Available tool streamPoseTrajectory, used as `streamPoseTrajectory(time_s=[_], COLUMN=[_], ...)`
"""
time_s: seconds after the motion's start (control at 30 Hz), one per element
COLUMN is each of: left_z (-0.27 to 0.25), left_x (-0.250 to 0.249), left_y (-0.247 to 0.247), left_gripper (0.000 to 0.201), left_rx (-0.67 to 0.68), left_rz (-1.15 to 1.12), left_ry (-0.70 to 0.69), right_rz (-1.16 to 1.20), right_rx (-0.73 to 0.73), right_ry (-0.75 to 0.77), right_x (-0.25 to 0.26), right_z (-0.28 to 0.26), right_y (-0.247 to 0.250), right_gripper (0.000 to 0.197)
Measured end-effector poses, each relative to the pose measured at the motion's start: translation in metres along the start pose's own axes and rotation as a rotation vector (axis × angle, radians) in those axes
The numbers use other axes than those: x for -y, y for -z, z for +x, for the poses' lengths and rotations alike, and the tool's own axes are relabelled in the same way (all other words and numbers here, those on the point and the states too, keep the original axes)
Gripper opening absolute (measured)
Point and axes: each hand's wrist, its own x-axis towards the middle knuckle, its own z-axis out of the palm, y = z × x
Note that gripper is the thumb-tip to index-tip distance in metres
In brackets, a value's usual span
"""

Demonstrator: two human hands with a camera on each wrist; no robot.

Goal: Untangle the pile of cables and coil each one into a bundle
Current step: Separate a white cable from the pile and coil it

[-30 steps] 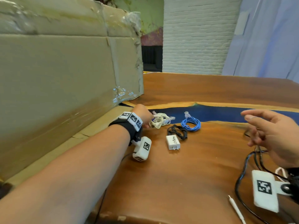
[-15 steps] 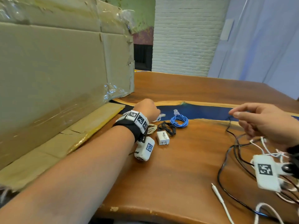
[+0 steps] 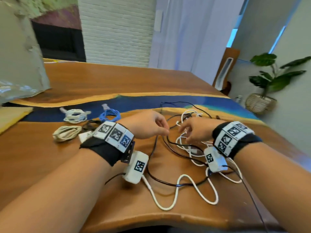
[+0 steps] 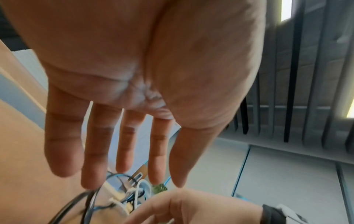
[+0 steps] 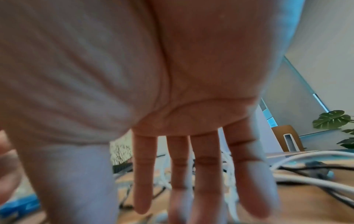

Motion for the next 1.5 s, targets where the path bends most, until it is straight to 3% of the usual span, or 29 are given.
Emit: streamPoseTrajectory(time_s=[0.17,0.23,0.3,0.37,0.43,0.57,0.63,0.73,0.77,0.83,0.9,0.97,1.03,1.1,1.17,1.23,1.3,1.37,1.43,1.5], left_z=[0.033,0.043,0.05,0.054,0.057,0.06,0.055,0.044,0.042,0.036,0.032,0.027,0.024,0.021,0.016,0.012,0.008,0.005,0.002,-0.002], left_x=[-0.014,-0.021,-0.026,-0.029,-0.033,-0.043,-0.052,-0.066,-0.07,-0.071,-0.064,-0.052,-0.036,-0.025,-0.022,-0.027,-0.036,-0.045,-0.053,-0.057], left_y=[-0.027,-0.035,-0.038,-0.037,-0.033,-0.016,-0.004,0.015,0.021,0.035,0.046,0.049,0.047,0.045,0.045,0.044,0.04,0.036,0.033,0.035], left_gripper=[0.038,0.046,0.046,0.037,0.022,0.021,0.02,0.022,0.022,0.024,0.026,0.028,0.029,0.03,0.028,0.023,0.026,0.029,0.026,0.028], left_rx=[0.15,0.177,0.163,0.09,-0.069,-0.355,-0.452,-0.522,-0.551,-0.635,-0.736,-0.81,-0.852,-0.888,-0.918,-0.891,-0.818,-0.761,-0.727,-0.713], left_rz=[0.25,0.294,0.282,0.184,0.035,-0.597,-0.861,-1.06,-1.108,-1.154,-1.098,-1.0,-0.958,-0.978,-1.036,-1.088,-1.109,-1.076,-1.074,-1.08], left_ry=[0.033,0.077,0.096,0.06,0.017,-0.043,-0.09,-0.164,-0.19,-0.22,-0.2,-0.161,-0.133,-0.122,-0.154,-0.237,-0.282,-0.293,-0.276,-0.25], right_rz=[0.073,0.111,0.24,0.526,0.849,1.238,1.174,0.562,0.359,0.196,0.259,0.428,0.491,0.374,0.3,0.326,0.376,0.376,0.314,0.206], right_rx=[0.008,-0.034,-0.168,-0.304,-0.372,-0.363,-0.234,-0.032,0.032,0.049,-0.124,-0.312,-0.266,-0.137,-0.133,-0.283,-0.412,-0.365,-0.217,-0.157], right_ry=[-0.005,0.004,0.027,0.069,0.141,0.234,0.175,0.037,0.016,0.006,-0.065,-0.175,-0.209,-0.173,-0.143,-0.146,-0.085,0.026,0.055,0.048], right_x=[-0.006,-0.009,-0.014,-0.017,-0.019,-0.026,-0.032,-0.031,-0.03,-0.03,-0.036,-0.044,-0.046,-0.043,-0.037,-0.028,-0.018,-0.006,0.007,0.013], right_z=[0.009,0.01,0.009,0.005,-0.003,-0.02,-0.022,-0.015,-0.013,-0.007,-0.005,0.0,0.001,0.004,0.009,0.015,0.021,0.025,0.024,0.022], right_y=[-0.015,-0.011,-0.002,0.009,0.021,0.045,0.045,0.017,0.007,-0.008,-0.011,-0.01,-0.008,-0.008,-0.009,-0.006,-0.002,0.001,0.003,0.005], right_gripper=[0.006,0.01,0.011,0.009,0.009,0.004,0.016,0.052,0.055,0.037,0.023,0.037,0.062,0.077,0.072,0.062,0.065,0.069,0.046,0.025])
